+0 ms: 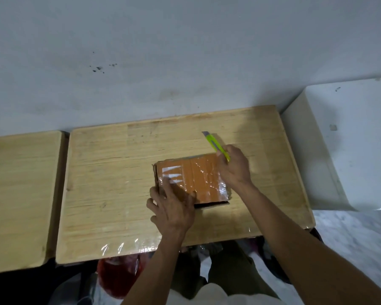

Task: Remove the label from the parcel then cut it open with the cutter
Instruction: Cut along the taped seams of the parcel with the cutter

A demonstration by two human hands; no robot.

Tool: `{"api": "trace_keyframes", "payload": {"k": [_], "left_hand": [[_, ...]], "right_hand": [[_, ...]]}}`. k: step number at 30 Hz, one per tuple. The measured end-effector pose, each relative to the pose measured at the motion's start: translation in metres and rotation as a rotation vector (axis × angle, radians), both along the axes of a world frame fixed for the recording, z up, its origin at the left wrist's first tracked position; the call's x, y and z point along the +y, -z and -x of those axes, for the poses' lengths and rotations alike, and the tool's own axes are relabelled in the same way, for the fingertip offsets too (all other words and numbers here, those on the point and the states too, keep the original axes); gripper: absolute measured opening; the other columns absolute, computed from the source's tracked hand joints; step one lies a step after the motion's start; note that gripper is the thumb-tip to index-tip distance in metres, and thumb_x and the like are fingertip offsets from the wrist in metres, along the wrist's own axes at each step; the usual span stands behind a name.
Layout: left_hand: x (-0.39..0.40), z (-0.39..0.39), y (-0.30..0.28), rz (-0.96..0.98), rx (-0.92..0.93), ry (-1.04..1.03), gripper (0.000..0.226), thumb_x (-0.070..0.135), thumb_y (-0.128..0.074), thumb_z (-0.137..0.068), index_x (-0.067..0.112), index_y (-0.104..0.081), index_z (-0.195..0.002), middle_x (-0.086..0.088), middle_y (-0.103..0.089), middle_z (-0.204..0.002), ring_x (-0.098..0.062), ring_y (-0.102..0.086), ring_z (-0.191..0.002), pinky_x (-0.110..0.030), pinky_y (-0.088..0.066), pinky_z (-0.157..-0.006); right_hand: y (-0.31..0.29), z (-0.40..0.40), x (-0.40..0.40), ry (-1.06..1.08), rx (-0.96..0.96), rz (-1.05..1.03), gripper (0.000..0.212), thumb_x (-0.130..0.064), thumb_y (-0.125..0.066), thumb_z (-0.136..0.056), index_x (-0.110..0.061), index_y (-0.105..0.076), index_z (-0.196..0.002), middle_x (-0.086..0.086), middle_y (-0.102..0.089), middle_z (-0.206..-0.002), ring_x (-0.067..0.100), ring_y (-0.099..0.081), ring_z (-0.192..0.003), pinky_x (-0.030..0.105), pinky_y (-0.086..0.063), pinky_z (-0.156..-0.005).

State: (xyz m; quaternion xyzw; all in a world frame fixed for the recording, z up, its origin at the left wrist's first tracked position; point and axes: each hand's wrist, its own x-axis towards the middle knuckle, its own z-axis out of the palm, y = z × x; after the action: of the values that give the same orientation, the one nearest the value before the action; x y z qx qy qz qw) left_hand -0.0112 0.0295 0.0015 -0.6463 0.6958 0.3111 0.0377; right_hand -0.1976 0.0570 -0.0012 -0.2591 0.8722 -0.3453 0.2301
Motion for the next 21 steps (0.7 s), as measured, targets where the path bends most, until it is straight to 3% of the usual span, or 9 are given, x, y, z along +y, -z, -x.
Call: {"api": "trace_keyframes", "payload": {"k": [4, 7, 11, 14, 21], "left_hand": [[-0.02, 0.009, 0.006, 0.09, 0.002, 0.238, 0.095, 0.082, -0.052, -0.077, 0.045, -0.009, -0.153, 0.006, 0.012, -0.164, -0.039, 0.0, -0.149, -0.073, -0.029, -0.106], [-0.037, 0.019, 0.011, 0.104, -0.02, 0.324, 0.095, 0.09, -0.042, -0.073, 0.051, -0.004, -0.151, 0.005, 0.016, -0.164, -0.039, 0.008, -0.15, -0.078, -0.025, -0.103], [-0.052, 0.025, 0.018, 0.054, -0.045, 0.34, 0.095, 0.095, -0.036, -0.069, 0.056, -0.004, -0.149, 0.01, 0.022, -0.162, -0.041, 0.015, -0.149, -0.082, -0.023, -0.102], [-0.055, 0.026, 0.023, -0.002, -0.041, 0.315, 0.092, 0.092, -0.041, -0.071, 0.058, -0.005, -0.149, 0.011, 0.02, -0.163, -0.042, 0.017, -0.149, -0.08, -0.024, -0.103], [-0.052, 0.025, 0.029, 0.005, -0.03, 0.294, 0.089, 0.093, -0.039, -0.072, 0.059, -0.005, -0.148, 0.012, 0.015, -0.163, -0.038, 0.013, -0.15, -0.078, -0.026, -0.104]], "right_hand": [[-0.014, -0.006, 0.044, 0.172, 0.016, -0.003, 0.024, -0.038, -0.048, -0.1, -0.018, -0.059, -0.105, -0.003, -0.062, -0.08, 0.017, -0.06, -0.069, 0.028, -0.042, -0.056], [-0.02, -0.02, 0.072, 0.182, -0.083, -0.045, 0.029, -0.04, -0.046, -0.1, -0.017, -0.058, -0.115, 0.007, -0.07, -0.083, 0.027, -0.067, -0.074, 0.041, -0.055, -0.068], [-0.018, -0.043, 0.078, 0.105, -0.098, -0.074, 0.031, -0.029, -0.043, -0.103, -0.016, -0.052, -0.129, 0.009, -0.068, -0.089, 0.028, -0.065, -0.078, 0.036, -0.052, -0.068], [-0.017, -0.054, 0.071, 0.071, -0.087, -0.029, 0.034, -0.022, -0.042, -0.103, -0.013, -0.051, -0.134, 0.012, -0.069, -0.104, 0.029, -0.065, -0.092, 0.033, -0.049, -0.076], [-0.017, -0.051, 0.052, 0.101, -0.045, -0.021, 0.034, -0.017, -0.043, -0.101, -0.012, -0.053, -0.134, 0.011, -0.068, -0.11, 0.026, -0.063, -0.095, 0.022, -0.037, -0.073]]}}
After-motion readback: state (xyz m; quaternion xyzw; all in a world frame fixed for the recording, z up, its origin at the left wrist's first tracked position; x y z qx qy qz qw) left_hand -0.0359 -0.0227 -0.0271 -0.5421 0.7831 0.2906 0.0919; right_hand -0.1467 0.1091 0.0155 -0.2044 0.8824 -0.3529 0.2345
